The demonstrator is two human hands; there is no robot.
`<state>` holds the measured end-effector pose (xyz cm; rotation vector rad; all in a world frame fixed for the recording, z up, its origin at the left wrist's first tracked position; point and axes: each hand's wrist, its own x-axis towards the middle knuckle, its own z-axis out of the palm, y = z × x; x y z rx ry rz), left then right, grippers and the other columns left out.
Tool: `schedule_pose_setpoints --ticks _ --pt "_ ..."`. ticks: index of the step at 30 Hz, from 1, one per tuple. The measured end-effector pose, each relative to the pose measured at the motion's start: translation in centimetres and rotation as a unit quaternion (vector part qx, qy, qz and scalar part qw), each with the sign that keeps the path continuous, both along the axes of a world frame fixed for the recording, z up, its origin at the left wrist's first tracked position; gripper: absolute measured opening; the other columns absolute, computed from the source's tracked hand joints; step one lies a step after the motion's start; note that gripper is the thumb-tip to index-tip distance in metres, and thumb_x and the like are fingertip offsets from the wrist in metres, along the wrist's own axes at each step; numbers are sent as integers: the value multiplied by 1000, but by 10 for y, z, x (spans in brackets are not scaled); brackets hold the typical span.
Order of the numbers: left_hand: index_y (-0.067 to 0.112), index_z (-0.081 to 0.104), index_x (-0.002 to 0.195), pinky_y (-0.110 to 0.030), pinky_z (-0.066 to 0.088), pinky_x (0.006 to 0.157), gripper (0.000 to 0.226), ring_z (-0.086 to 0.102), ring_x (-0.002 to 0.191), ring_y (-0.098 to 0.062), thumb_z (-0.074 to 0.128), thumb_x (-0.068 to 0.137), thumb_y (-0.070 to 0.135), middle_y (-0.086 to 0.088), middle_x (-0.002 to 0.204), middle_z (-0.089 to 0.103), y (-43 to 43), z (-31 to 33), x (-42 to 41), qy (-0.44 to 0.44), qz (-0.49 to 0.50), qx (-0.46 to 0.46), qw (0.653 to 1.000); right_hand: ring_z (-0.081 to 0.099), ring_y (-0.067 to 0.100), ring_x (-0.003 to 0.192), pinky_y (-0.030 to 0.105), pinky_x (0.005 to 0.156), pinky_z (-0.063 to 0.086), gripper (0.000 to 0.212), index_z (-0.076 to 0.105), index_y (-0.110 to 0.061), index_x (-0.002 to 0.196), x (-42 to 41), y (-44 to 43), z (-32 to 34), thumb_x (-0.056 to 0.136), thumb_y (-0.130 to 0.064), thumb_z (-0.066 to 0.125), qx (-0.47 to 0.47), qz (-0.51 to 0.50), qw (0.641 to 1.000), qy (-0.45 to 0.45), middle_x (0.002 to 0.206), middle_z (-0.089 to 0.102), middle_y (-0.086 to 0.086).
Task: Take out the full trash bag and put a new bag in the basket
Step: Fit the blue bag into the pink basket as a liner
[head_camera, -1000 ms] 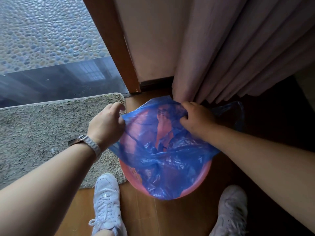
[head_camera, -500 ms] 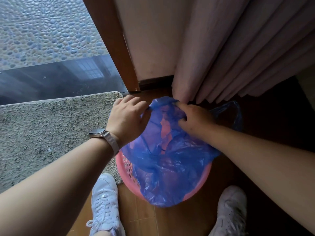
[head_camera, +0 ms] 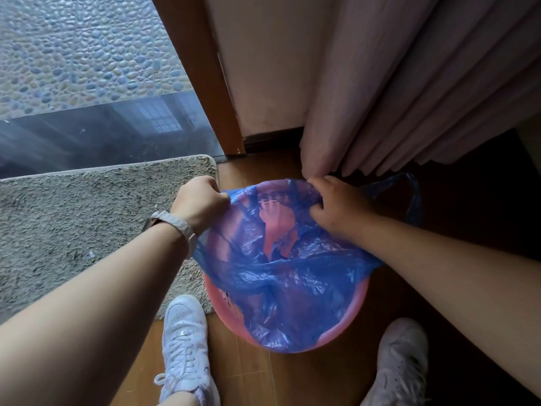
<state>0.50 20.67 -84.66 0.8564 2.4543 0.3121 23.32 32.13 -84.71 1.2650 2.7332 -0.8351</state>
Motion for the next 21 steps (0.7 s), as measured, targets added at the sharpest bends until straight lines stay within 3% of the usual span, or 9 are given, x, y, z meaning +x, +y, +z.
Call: schedule_pose_setpoints --ticks 2,5,8,11,13,16,18,21 --pt "15 60 70 -27 37 59 4 61 79 -27 63 69 13 -1 72 63 -4 0 -2 -18 -5 -2 1000 58 36 91 43 75 50 27 56 -10 103 0 -1 0 76 -16 56 6 0 1000 -4 106 56 11" --pt "15 69 85 -24 39 74 24 59 88 -27 57 70 0 -6 91 64 -17 6 0 15 -111 137 984 56 33 87 42 74 49 23 58 -9 98 0 -2 0 77 -18 59 3 -3 1000 -6 103 52 11" --pt "10 71 101 -31 45 86 32 59 94 -30 52 76 15 -9 99 66 -24 15 10 49 -222 207 951 51 28 79 36 69 43 12 51 -15 81 -1 -1 2 76 -17 62 -10 -19 1000 13 93 46 6" --pt "12 64 114 -33 47 79 35 62 88 -30 64 85 32 -8 98 67 -19 15 23 47 -261 181 947 46 22 71 30 63 34 28 37 -22 66 0 -1 5 74 -13 62 -28 -34 998 49 80 43 0" --pt "12 61 109 -36 47 69 31 62 84 -35 69 85 30 -12 94 67 -16 9 30 65 -280 158 945 46 23 65 27 55 29 38 29 -26 59 2 -2 5 74 -12 62 -38 -46 996 62 66 41 -6" --pt "11 53 88 -34 34 56 20 58 70 -41 66 87 27 -15 79 63 -17 0 31 90 -234 149 956 46 23 59 27 50 27 39 29 -26 58 6 -1 3 76 -17 63 -36 -48 997 49 57 39 -8" --pt "11 49 83 -34 33 53 25 55 66 -41 66 87 29 -15 74 61 -17 -3 29 89 -204 145 964 50 26 62 29 55 33 31 35 -24 63 8 1 3 76 -20 63 -33 -44 998 41 59 45 -6" --pt "12 48 82 -35 37 53 27 54 65 -39 66 87 32 -9 69 55 -15 -6 26 66 -144 140 977 59 29 74 30 62 39 16 50 -22 89 14 6 4 79 -19 63 -38 -53 997 51 78 60 2"
